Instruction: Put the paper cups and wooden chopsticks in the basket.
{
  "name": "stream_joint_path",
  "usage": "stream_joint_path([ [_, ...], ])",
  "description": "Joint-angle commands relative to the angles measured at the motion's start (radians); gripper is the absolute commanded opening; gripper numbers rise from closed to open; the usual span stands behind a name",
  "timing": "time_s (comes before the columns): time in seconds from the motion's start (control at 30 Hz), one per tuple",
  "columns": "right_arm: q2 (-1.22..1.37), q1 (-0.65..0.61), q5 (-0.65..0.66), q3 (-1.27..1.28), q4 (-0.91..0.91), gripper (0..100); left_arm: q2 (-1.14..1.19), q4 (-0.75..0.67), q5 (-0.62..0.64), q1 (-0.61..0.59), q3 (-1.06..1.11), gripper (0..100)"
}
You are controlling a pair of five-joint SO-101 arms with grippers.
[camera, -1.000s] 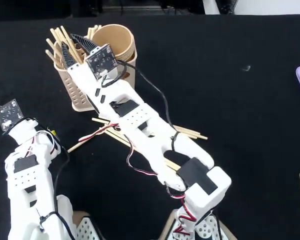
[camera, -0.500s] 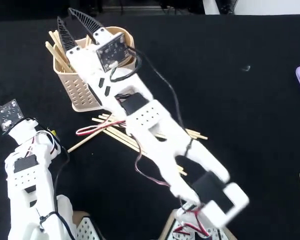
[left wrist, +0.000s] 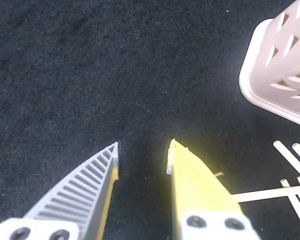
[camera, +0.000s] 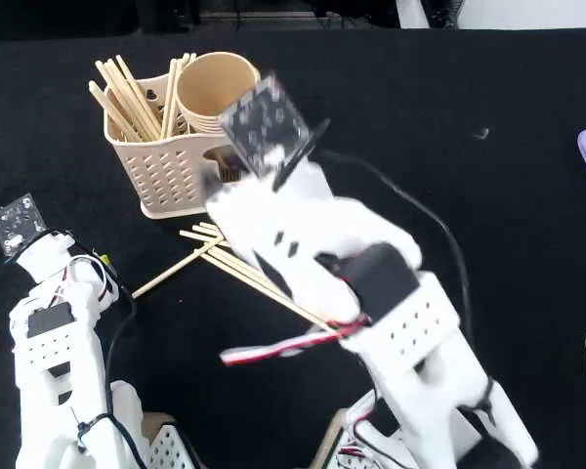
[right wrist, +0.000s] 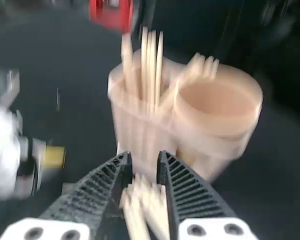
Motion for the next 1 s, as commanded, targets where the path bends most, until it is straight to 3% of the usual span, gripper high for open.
stream_joint_path([
  [0.0,-0.074,-0.002,0.011,0.136,0.130,10.4,-0.018,-0.012,0.005,0.005,-0.002,16],
  [0.07,-0.079,0.011,0.040,0.271,0.115,15.2,-0.018,-0.012,0.005,0.005,-0.002,16],
  [0.17,-0.058,0.014,0.183,0.524,-0.009,22.1,-0.018,-0.014,0.005,0.007,-0.002,16],
  [0.3,0.047,0.017,0.341,0.760,-0.233,22.5,-0.018,-0.014,0.005,0.007,-0.002,16],
  [0.67,0.458,0.020,0.419,0.601,-0.305,22.0,-0.018,-0.012,0.005,0.005,-0.002,16],
  [0.9,0.483,0.017,0.425,0.596,-0.275,1.2,-0.018,-0.012,0.005,0.005,-0.004,16],
  [0.97,0.475,0.018,0.425,0.595,-0.242,1.9,-0.018,-0.012,0.005,0.005,-0.004,16],
])
